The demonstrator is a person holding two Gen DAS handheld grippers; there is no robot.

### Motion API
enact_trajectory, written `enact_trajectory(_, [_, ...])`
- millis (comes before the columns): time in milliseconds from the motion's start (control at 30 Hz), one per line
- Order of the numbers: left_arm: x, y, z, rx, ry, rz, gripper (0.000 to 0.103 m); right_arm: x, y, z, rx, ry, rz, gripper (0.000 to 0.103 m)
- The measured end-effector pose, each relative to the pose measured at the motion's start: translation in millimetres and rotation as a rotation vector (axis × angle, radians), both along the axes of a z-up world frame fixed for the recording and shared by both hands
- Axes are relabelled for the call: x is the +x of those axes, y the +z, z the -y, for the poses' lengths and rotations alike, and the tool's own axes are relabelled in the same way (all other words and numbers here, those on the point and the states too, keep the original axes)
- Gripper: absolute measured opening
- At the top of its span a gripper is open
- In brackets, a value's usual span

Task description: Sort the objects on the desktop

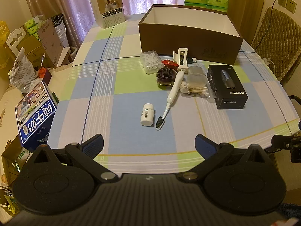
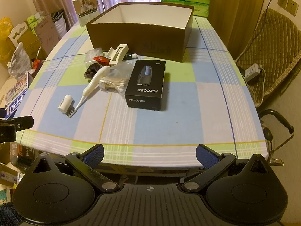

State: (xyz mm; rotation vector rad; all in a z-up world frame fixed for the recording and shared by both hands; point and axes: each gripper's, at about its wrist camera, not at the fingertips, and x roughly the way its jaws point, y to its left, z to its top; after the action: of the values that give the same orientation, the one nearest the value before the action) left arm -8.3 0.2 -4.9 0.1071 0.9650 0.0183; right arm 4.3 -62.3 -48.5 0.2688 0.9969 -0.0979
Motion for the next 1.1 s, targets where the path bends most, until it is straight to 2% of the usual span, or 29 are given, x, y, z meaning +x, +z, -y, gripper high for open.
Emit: enact_trajectory(1100, [13,-9,2,0.032,-0.057,-0.021,0.102,12,-6,0,0.004,0.006,-0.025,0.101])
